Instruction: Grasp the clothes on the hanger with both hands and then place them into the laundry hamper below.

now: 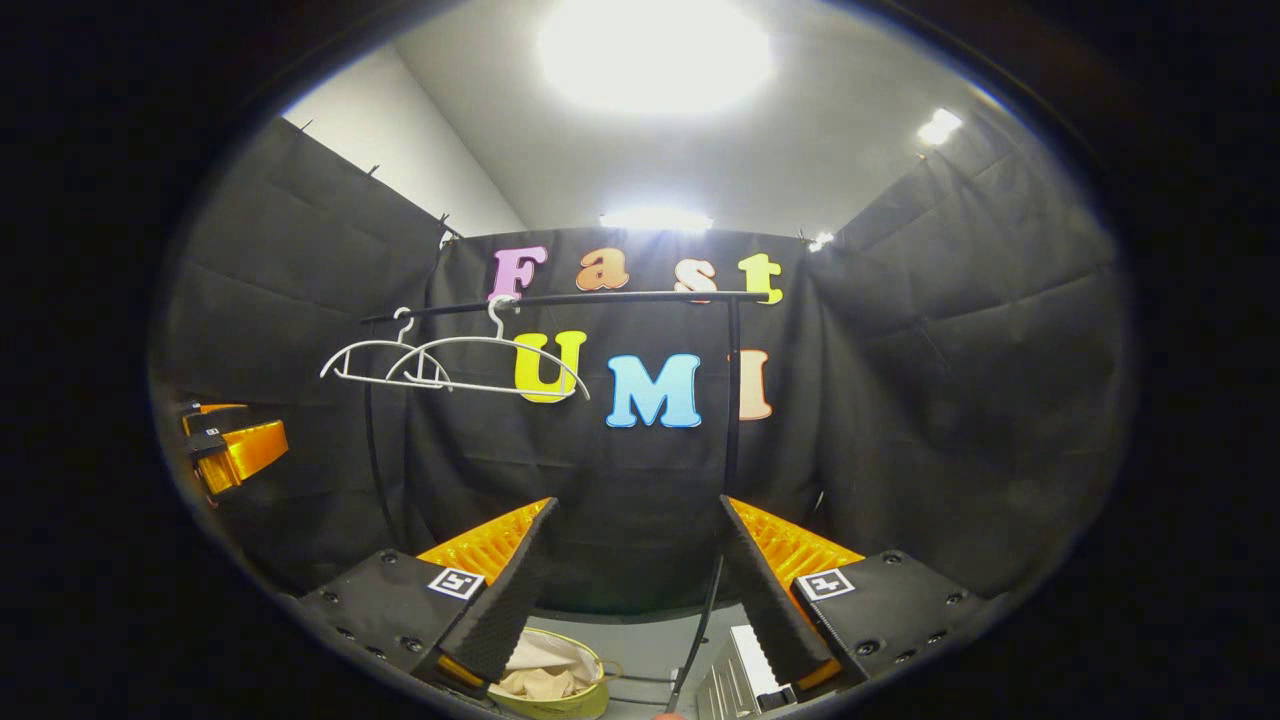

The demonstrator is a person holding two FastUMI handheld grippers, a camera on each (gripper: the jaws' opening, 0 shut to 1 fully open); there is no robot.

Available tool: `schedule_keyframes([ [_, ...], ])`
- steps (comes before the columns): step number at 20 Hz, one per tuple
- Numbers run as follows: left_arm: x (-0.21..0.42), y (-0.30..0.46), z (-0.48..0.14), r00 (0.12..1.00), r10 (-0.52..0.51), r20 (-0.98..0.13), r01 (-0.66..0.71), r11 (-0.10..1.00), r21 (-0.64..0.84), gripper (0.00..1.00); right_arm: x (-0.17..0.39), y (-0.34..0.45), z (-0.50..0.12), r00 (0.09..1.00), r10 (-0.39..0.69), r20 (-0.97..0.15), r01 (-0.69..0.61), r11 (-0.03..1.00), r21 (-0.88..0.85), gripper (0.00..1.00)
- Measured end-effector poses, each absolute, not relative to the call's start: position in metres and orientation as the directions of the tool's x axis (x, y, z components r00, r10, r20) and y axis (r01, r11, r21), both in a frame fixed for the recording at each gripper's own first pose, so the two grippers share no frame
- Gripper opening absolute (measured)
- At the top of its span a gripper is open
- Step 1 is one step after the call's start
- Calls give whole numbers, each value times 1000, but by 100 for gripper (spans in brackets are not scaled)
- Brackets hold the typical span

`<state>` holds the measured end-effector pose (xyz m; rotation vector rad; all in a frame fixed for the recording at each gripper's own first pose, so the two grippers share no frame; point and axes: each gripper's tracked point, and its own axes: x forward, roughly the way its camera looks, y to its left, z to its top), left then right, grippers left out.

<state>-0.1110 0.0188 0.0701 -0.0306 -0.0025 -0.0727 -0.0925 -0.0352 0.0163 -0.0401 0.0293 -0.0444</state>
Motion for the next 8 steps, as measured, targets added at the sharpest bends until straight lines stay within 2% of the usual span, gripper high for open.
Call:
schedule_keyframes([
  [1,-113,19,71,997,-73,5,74,997,-28,98,-92,-36,15,999,-44,-29,43,998,-38,97],
  [2,-114,18,72,997,-74,6,74,997,-25,100,-92,-36,14,999,-45,-30,44,998,-36,97],
  [8,-108,13,69,997,-79,2,79,997,-16,100,-89,-41,10,998,-56,-38,55,998,-30,97],
])
